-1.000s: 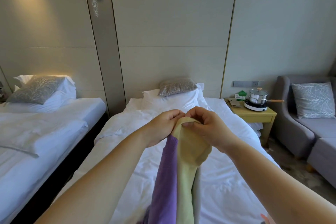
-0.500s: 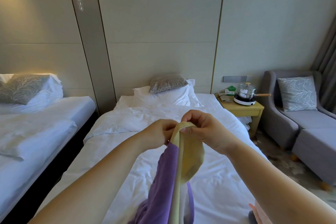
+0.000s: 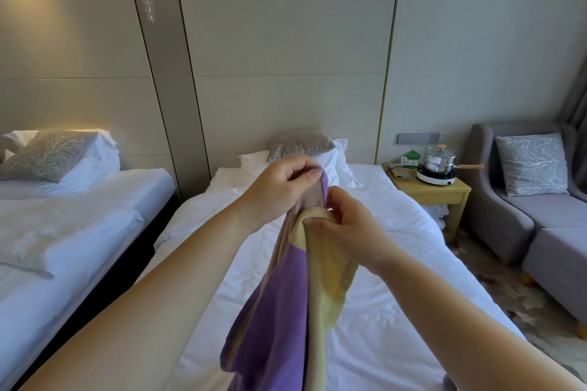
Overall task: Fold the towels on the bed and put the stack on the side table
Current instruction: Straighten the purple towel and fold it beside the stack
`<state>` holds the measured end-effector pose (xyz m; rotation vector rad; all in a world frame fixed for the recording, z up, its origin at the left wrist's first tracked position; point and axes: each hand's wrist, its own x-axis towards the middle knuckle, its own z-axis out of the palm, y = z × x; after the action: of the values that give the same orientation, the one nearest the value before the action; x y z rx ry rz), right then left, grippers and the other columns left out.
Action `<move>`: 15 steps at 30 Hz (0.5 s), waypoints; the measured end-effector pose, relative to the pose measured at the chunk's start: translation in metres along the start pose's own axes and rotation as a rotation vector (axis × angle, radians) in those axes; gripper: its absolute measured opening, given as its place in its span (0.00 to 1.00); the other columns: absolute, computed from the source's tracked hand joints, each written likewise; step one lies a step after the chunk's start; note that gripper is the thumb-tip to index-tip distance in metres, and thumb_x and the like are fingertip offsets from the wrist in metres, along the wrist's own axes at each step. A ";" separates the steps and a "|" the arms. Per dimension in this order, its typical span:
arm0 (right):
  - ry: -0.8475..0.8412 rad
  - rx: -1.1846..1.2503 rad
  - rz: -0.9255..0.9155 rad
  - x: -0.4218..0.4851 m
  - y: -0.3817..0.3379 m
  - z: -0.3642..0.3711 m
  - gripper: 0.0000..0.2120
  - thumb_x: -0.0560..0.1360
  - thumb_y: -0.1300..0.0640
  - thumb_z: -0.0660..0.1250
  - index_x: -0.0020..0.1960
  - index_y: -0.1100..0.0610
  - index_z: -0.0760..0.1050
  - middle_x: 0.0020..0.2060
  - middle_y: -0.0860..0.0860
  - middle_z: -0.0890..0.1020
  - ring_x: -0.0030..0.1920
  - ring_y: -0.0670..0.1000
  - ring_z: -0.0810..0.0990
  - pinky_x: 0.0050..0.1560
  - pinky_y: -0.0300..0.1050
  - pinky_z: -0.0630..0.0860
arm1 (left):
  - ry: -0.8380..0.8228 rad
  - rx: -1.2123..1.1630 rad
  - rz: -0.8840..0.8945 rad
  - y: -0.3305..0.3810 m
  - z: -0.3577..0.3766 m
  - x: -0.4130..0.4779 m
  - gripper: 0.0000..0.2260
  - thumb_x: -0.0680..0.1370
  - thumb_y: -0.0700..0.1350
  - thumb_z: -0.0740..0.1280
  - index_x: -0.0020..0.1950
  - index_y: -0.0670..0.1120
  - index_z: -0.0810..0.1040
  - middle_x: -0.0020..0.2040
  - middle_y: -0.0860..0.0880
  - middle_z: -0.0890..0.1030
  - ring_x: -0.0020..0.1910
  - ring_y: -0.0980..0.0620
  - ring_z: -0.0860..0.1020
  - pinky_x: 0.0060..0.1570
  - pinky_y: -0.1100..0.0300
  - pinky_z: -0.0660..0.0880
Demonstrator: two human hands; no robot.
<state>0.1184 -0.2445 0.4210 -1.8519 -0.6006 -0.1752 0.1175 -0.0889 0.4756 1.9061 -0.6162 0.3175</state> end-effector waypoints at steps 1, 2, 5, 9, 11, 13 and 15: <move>-0.009 -0.036 0.009 0.001 -0.001 0.000 0.08 0.72 0.59 0.71 0.50 0.58 0.77 0.44 0.53 0.81 0.42 0.50 0.78 0.46 0.44 0.76 | 0.035 -0.025 0.020 0.007 -0.002 0.004 0.10 0.81 0.40 0.61 0.44 0.50 0.78 0.38 0.61 0.78 0.41 0.65 0.74 0.44 0.72 0.68; -0.023 -0.068 0.030 0.002 -0.001 -0.001 0.09 0.72 0.58 0.71 0.50 0.61 0.77 0.45 0.59 0.81 0.42 0.52 0.78 0.47 0.49 0.76 | 0.091 -0.081 0.034 0.014 -0.006 0.008 0.10 0.81 0.39 0.61 0.43 0.50 0.77 0.38 0.59 0.77 0.40 0.64 0.73 0.44 0.71 0.68; -0.104 -0.080 0.112 0.002 0.002 -0.010 0.10 0.73 0.57 0.71 0.51 0.62 0.78 0.48 0.62 0.81 0.42 0.50 0.78 0.49 0.52 0.77 | 0.285 -0.297 0.048 0.037 -0.029 0.021 0.10 0.81 0.39 0.61 0.42 0.49 0.77 0.34 0.56 0.75 0.36 0.60 0.72 0.38 0.65 0.68; -0.296 -0.071 0.161 0.002 0.008 -0.022 0.07 0.72 0.60 0.72 0.51 0.57 0.80 0.44 0.52 0.83 0.44 0.46 0.81 0.48 0.42 0.77 | 0.381 -0.309 0.043 0.041 -0.064 0.023 0.10 0.81 0.41 0.61 0.41 0.49 0.77 0.35 0.54 0.74 0.36 0.58 0.71 0.35 0.66 0.67; -0.198 -0.196 0.119 0.007 0.011 -0.025 0.08 0.71 0.61 0.72 0.46 0.64 0.77 0.37 0.54 0.78 0.39 0.47 0.75 0.43 0.45 0.72 | 0.446 -0.236 -0.039 0.027 -0.073 0.019 0.10 0.81 0.42 0.61 0.41 0.49 0.76 0.37 0.51 0.73 0.39 0.55 0.70 0.39 0.62 0.66; -0.038 -0.245 0.065 0.014 0.009 -0.026 0.08 0.69 0.62 0.72 0.43 0.64 0.75 0.34 0.52 0.75 0.36 0.46 0.72 0.40 0.44 0.69 | 0.489 -0.185 -0.165 0.009 -0.077 0.012 0.09 0.80 0.43 0.62 0.40 0.49 0.75 0.38 0.50 0.73 0.41 0.53 0.70 0.39 0.60 0.65; 0.036 -0.199 -0.007 0.021 0.000 -0.029 0.05 0.69 0.62 0.72 0.43 0.57 0.76 0.33 0.46 0.77 0.36 0.44 0.73 0.39 0.39 0.69 | 0.426 -0.070 -0.309 -0.011 -0.078 0.001 0.08 0.79 0.48 0.66 0.40 0.48 0.76 0.37 0.50 0.74 0.40 0.52 0.71 0.38 0.60 0.66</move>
<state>0.1416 -0.2647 0.4400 -2.0344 -0.5814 -0.2809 0.1285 -0.0144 0.4994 1.7605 -0.0475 0.4762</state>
